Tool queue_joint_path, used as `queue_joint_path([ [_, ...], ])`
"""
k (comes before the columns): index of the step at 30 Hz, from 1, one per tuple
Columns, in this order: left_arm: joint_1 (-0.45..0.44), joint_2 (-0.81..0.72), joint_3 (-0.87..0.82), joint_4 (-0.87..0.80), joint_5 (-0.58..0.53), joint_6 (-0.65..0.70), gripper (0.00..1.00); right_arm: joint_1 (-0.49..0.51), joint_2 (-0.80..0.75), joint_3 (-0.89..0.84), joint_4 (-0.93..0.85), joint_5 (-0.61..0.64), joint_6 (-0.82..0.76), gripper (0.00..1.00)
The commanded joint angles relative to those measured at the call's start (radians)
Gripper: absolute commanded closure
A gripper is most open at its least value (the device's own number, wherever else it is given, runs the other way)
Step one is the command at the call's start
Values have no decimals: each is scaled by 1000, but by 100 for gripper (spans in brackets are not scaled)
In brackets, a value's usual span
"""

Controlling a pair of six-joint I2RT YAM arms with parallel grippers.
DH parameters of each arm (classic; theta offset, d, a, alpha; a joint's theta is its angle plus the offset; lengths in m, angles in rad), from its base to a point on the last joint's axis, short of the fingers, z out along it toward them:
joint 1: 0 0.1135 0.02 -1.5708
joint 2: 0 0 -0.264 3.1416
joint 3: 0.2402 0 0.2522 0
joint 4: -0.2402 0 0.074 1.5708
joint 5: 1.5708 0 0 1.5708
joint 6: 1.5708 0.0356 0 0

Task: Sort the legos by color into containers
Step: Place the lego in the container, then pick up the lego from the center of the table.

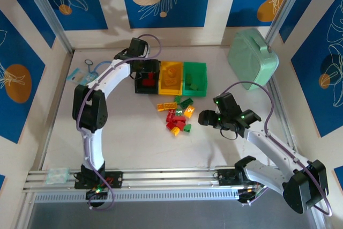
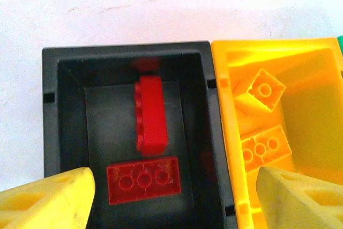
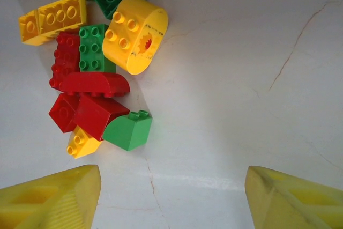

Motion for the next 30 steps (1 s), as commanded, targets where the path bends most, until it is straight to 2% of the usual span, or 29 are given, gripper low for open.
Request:
queue_joint_path([
  [1,4,-116,-81,16,12,-5,23,16,18,32,-15,-1,11,28],
  [14,-22,-491,-571,184,50,-55,25,65,212,161,-24,23,3,25],
  [19,-35,-611,-716,195,43,-70,26,67,356,271,-58,29,4,21],
  [30,-48,-780,-949,222,54,-110,27,72,714,537,-158,72,60,24],
])
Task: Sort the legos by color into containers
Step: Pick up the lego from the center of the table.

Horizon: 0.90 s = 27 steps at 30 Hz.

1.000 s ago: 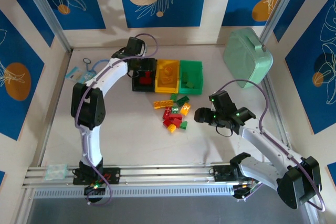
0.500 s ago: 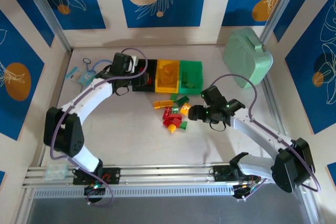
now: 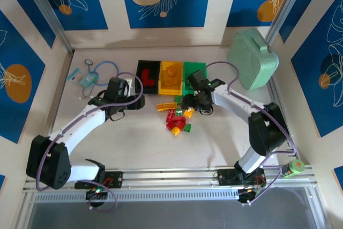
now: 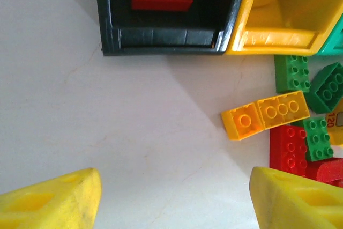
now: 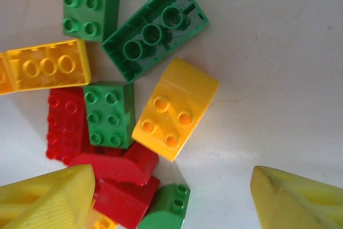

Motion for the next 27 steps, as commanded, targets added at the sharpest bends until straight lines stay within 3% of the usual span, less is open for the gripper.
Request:
queue_joint_path([
  [1,-13,-44,-44,20,18,-26,28,5,63,59,-64,24,33,24],
  [13,-20,-55,-128,90,34,-52,30,10,215,126,-62,46,95,32],
  [27,-22,-47,-140,104,35,-51,33,47,148,77,-88,114,125,61],
])
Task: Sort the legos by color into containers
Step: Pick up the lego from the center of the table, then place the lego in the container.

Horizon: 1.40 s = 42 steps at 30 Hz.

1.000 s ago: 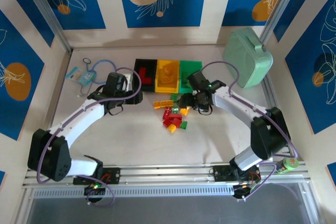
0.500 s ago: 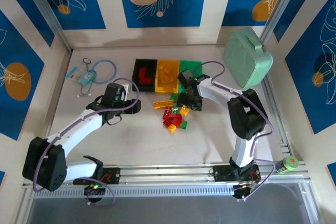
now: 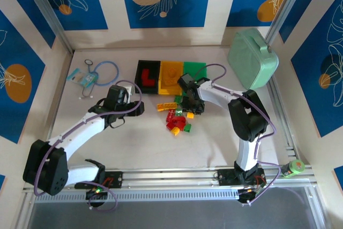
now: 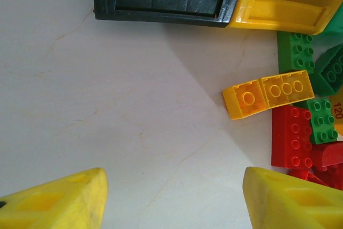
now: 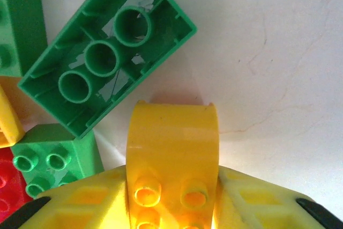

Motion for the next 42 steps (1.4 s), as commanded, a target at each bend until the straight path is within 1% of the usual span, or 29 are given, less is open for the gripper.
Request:
queue_joint_path([
  [1,-9,1,-19,18,16,-6,33,8,-65,-18,-46,37,16,62],
  [5,-9,-13,-31,12,15,-5,34,20,-103,4,-68,54,-1,63],
  [9,-10,-34,-54,4,9,-2,35,37,-124,71,-103,72,-35,64],
  [16,-20,-86,-114,5,6,-33,37,40,-85,273,-157,84,-122,65],
  [19,-26,-106,-135,-2,8,-41,37,31,-28,382,-183,67,-165,65],
  [27,-40,-182,-180,-36,-6,-61,37,1,178,703,-269,40,-250,64],
  [37,-47,-244,-197,-69,-14,-71,38,-58,502,1206,-441,38,-315,64],
  [38,-48,-247,-196,-72,-16,-71,38,-64,536,1265,-467,48,-316,62],
  [39,-49,-250,-194,-75,-17,-71,39,-68,562,1313,-491,65,-317,58],
  [41,-51,-257,-190,-81,-22,-71,39,-66,594,1379,-531,96,-321,42],
  [42,-54,-260,-188,-83,-22,-71,39,-61,592,1379,-533,99,-323,32],
])
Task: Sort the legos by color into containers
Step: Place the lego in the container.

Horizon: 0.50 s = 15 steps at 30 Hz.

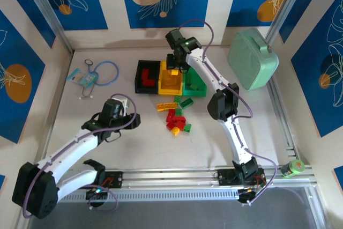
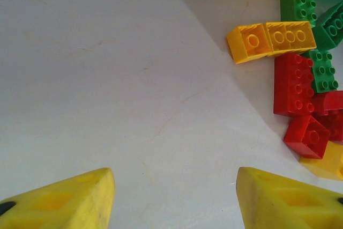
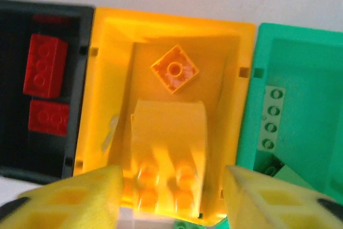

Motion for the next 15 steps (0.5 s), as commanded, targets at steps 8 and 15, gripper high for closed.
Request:
queue_joint_path([
  [8,-68,4,22,-25,-42,10,38,54,-201,-307,69,35,-5,25],
  [15,-104,70,40,25,-21,12,33,76,-416,-640,214,24,26,25],
])
